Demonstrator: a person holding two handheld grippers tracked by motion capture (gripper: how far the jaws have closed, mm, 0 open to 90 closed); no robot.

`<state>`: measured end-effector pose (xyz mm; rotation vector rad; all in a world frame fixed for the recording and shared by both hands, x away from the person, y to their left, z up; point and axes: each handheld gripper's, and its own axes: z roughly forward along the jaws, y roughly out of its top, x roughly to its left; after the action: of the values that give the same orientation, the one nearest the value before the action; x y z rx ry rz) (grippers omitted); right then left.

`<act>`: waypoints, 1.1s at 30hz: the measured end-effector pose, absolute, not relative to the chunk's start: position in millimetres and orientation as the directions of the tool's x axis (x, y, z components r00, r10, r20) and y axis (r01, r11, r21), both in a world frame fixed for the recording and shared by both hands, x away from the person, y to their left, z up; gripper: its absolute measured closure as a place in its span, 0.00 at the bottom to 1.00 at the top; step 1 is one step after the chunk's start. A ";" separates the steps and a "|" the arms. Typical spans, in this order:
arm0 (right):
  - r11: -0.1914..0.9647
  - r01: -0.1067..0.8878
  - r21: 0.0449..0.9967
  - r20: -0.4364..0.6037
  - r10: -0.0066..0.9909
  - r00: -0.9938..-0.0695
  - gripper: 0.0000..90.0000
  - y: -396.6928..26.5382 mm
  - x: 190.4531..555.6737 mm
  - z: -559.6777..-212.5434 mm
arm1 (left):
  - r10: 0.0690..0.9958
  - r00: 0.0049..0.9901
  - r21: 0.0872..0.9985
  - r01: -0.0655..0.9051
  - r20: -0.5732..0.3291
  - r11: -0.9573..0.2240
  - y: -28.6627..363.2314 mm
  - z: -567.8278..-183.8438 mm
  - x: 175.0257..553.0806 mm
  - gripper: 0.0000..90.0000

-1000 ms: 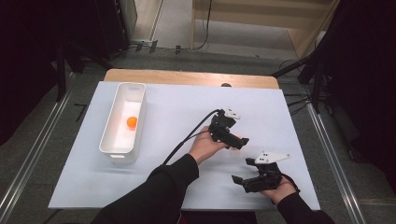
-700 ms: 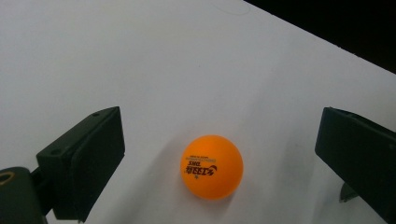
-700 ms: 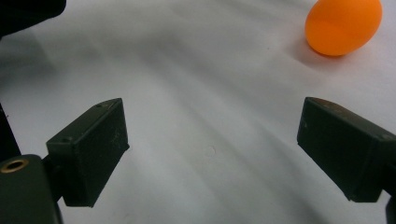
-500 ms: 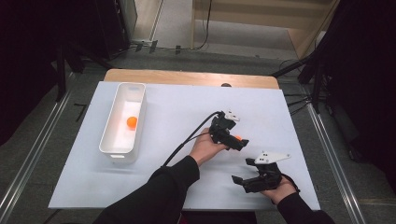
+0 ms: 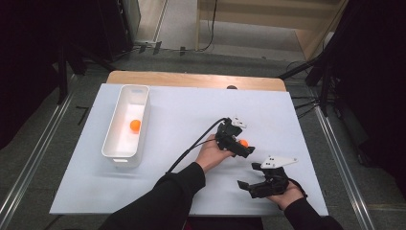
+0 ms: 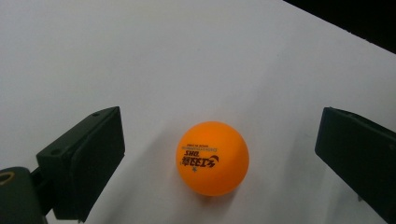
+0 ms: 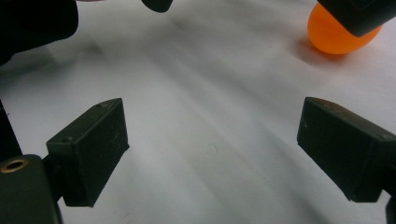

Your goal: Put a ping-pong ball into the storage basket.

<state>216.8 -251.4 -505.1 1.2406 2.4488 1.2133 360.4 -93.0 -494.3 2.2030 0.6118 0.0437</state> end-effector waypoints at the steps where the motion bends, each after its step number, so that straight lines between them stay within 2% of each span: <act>1: 0.335 0.615 0.714 0.218 0.728 -0.650 0.08 -251.3 216.8 -505.1 | 0.445 0.880 0.733 0.411 -0.165 -0.542 -93.1 -495.1 360.6 0.02; 14: 0.335 0.614 0.715 0.218 0.728 -0.651 0.08 -251.4 216.5 -505.0 | 0.456 0.883 0.695 0.397 -0.111 -0.600 -97.4 -515.1 358.6 0.02; 26: 0.336 0.613 0.715 0.217 0.727 -0.652 0.08 -251.1 216.3 -505.0 | 0.457 0.889 0.667 0.332 0.016 -0.667 -103.9 -520.2 350.1 0.02; 33: 0.343 0.610 0.714 0.212 0.725 -0.656 0.08 -250.9 216.4 -505.2 | 0.470 0.882 0.673 0.332 0.026 -0.661 -104.8 -520.9 348.6 0.04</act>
<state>216.4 -250.9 -505.2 1.2292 2.4545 1.2083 348.6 -104.8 -520.9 2.3492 0.5738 0.2573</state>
